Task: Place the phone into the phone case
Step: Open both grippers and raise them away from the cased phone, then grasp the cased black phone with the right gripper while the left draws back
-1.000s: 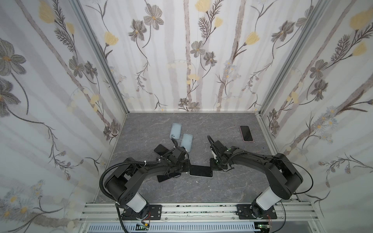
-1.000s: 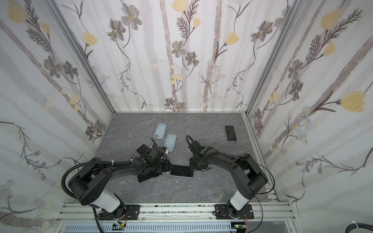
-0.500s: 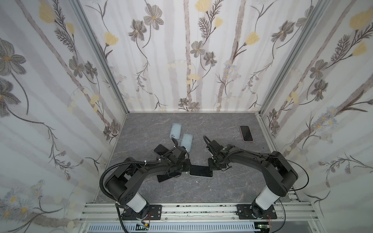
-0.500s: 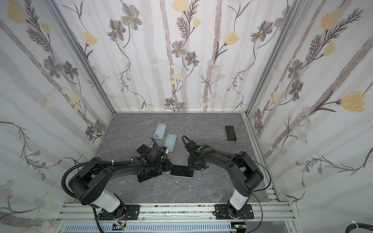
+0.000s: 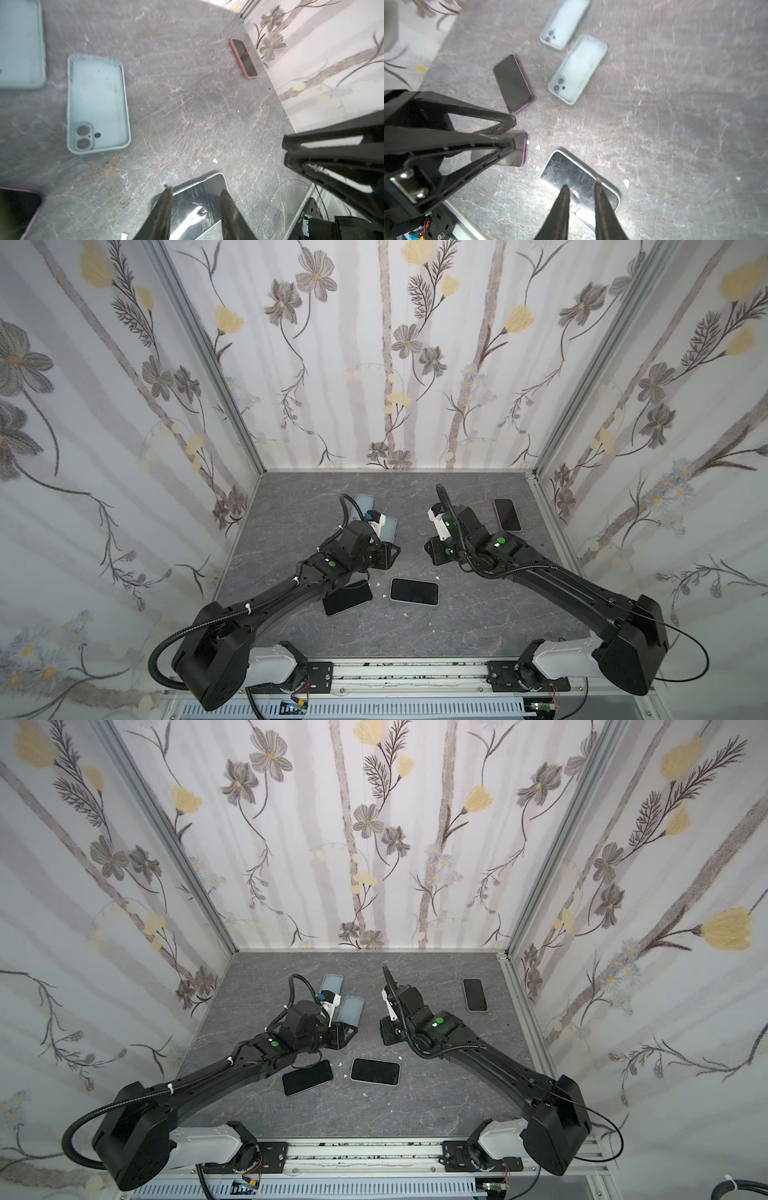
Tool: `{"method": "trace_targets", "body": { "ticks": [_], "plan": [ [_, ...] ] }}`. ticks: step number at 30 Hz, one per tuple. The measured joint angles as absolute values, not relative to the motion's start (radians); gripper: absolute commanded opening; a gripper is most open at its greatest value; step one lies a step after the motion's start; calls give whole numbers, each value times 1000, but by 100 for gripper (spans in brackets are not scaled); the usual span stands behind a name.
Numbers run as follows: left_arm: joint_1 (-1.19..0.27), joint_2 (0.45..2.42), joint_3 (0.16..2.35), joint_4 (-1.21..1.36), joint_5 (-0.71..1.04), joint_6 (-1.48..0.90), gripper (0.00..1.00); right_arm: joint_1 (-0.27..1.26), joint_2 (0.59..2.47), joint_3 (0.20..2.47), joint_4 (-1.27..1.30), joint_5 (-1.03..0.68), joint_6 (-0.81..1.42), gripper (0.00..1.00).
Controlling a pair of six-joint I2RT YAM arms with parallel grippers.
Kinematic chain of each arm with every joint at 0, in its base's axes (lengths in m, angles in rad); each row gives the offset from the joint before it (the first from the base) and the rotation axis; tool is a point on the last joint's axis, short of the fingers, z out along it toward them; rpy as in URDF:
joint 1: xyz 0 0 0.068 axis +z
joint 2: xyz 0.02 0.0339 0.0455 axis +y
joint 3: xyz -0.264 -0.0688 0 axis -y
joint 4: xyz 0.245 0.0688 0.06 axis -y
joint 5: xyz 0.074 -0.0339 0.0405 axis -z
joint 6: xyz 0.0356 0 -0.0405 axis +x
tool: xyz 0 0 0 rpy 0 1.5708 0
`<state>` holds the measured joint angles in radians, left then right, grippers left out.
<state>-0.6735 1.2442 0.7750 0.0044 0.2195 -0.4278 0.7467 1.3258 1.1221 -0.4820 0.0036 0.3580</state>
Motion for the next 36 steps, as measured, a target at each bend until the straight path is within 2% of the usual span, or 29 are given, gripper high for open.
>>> {"method": "trace_targets", "body": {
  "ticks": [6, 9, 14, 18, 22, 26, 36],
  "plan": [
    [-673, 1059, 712, 63, 159, -257, 72, 751, 1267, 1166, -427, 30, 189, 46],
    [-673, 981, 680, 86, 157, -175, 83, 752, 1256, 1161, -419, 29, 112, 65],
    [-673, 863, 607, 119, 178, -53, 97, 761, 1254, 1133, -416, 30, 14, 77],
    [-673, 793, 550, 122, 224, 39, 100, 770, 1256, 1113, -416, 30, -47, 88],
    [-674, 739, 498, 122, 269, 114, 100, 778, 1245, 1072, -397, 31, -105, 92],
    [-675, 700, 444, 130, 284, 156, 100, 785, 1189, 1002, -331, 33, -163, 100],
    [-674, 686, 340, 160, 330, 234, 100, 793, 1007, 716, -109, -80, -377, 100]
  ]
}}
